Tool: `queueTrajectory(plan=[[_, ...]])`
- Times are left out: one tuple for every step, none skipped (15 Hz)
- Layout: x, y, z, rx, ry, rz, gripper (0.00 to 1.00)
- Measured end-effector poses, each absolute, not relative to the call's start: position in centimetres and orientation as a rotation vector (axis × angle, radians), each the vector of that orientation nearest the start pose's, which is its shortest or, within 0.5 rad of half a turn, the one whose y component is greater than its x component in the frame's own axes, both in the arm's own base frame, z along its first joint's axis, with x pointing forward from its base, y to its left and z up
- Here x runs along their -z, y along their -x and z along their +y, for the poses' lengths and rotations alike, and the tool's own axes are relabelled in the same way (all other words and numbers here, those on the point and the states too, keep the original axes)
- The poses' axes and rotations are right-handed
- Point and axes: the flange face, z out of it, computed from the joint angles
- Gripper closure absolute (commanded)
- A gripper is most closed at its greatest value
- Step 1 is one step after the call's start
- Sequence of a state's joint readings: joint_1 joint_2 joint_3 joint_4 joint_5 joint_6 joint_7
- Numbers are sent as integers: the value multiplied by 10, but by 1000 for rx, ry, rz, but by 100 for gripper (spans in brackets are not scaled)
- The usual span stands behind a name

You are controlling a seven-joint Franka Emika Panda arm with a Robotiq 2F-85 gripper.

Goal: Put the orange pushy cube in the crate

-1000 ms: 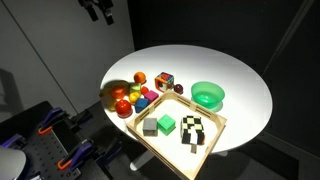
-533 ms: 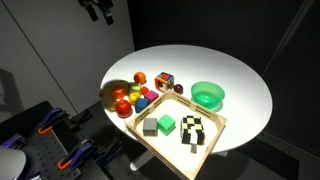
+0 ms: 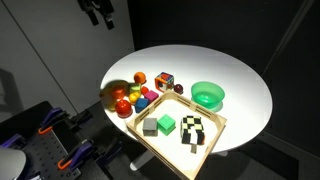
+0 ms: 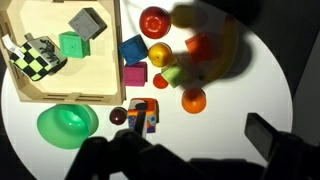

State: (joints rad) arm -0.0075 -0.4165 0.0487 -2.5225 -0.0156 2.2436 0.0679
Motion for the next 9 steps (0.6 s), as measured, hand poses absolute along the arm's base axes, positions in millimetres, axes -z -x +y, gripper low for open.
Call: queueTrajectory(plan=[[-432, -421, 17, 204, 3160, 34, 0], [-428, -421, 16, 187, 3160, 35, 0], [-422, -421, 15, 167, 3155, 38, 0], [-417, -420, 14, 145, 3149, 41, 0], [-410, -419, 12, 119, 3138, 46, 0], [-404, -418, 10, 95, 3127, 47, 0], [-398, -418, 8, 71, 3116, 51, 0], [-392, -417, 6, 46, 3103, 53, 0], [-386, -416, 3, 22, 3091, 55, 0]])
